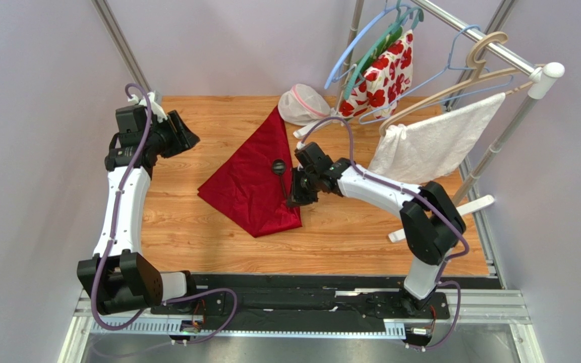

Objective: Fold the napkin, place the utensils inside, and roll it up
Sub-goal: Fold the napkin

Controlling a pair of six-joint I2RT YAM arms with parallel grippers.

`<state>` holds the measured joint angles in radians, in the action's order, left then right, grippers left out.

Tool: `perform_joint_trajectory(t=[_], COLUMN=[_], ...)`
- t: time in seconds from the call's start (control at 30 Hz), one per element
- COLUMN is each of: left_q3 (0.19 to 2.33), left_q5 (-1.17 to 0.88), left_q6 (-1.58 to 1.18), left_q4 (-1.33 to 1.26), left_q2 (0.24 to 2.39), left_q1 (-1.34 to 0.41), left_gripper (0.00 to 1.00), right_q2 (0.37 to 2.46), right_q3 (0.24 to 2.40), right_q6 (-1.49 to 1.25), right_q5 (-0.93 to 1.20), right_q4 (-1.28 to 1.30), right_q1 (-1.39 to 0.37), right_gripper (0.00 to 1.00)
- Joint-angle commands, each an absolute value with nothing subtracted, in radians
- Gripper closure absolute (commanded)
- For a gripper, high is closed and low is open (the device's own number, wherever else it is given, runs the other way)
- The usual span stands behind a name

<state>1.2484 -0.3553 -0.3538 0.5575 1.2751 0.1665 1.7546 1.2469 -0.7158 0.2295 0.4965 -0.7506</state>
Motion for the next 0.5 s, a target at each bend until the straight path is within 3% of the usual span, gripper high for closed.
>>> perform_joint_trajectory(t=[0.0,0.47], left_q3=[1.247,1.250], left_q5=[-0.373,-0.382], left_q6=[-0.360,-0.362], left_q4=[0.534,0.535], left_q2=[1.290,1.302], left_q1=[0.176,0.176], left_gripper=[0.41,0.41], right_q2=[1.853,2.051], right_q3=[1.403,1.629], right_q6=[-0.617,-0.569], right_q5=[0.201,0.224], right_q4=[0.528,0.512], right_q1=[-0.704,-0.643], right_gripper=[1.00,1.00])
